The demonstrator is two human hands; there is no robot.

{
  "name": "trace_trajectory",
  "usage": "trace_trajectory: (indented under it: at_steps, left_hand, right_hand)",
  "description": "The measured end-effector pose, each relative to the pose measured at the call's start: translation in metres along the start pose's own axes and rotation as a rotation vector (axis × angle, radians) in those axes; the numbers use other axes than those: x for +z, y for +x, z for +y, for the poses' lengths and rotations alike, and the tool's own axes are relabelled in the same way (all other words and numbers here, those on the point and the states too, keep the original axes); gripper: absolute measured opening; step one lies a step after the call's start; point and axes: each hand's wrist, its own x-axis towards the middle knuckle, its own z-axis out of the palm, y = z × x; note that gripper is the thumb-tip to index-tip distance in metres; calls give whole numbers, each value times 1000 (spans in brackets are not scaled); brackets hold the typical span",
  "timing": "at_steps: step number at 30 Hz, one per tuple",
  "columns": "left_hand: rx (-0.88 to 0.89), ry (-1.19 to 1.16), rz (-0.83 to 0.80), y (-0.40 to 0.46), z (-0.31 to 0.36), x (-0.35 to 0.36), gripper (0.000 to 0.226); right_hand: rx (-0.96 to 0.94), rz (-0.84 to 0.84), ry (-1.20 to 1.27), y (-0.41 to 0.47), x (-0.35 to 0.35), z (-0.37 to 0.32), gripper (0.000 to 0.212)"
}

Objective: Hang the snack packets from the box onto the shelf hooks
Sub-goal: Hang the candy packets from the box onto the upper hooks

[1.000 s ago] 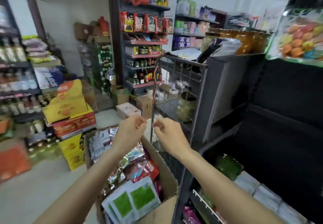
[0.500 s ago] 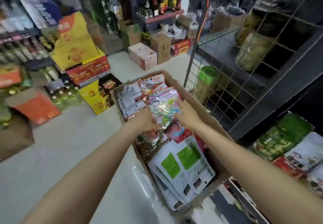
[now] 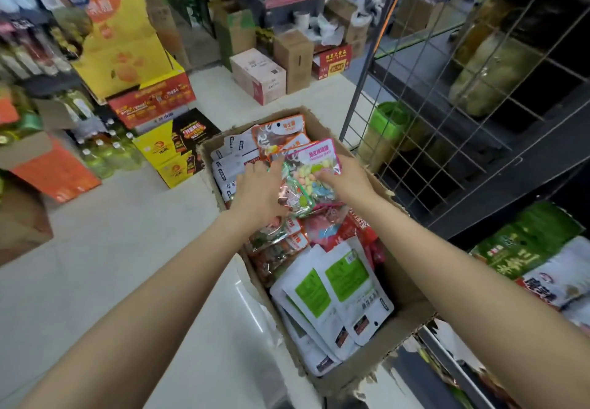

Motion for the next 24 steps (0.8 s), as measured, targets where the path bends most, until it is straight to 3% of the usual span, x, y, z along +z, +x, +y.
trace_trajectory:
  at_steps: [2, 6, 9, 11, 13, 17, 21, 24]
  left_hand:
    - [82, -84, 21, 1, -2, -8, 105]
    - [287, -92, 70, -5, 14, -42, 103]
    - [421, -109, 108, -10, 47, -80, 103]
    - [503, -153, 130, -16, 76, -104, 105]
    - [580, -182, 150, -23, 108, -125, 108]
    - [695, -331, 246, -41, 178, -160, 109]
    - [718, -318, 599, -76, 256, -187, 104]
    - [844, -294, 812, -100, 313, -195, 97]
  right_hand:
    - [-62, 38, 18, -9, -8, -5, 33]
    - [-372, 157, -86, -44, -40, -19, 71]
    - [-378, 173, -162, -66, -72, -31, 39]
    - [-318, 191, -58, -83, -96, -42, 23]
    - [-329, 223, 99, -103, -124, -50, 43]
    - [-384, 337, 139, -154, -188, -60, 40]
    - [-450, 567, 189, -213, -259, -64, 9]
    - [-494, 725, 200, -258, -308, -69, 10]
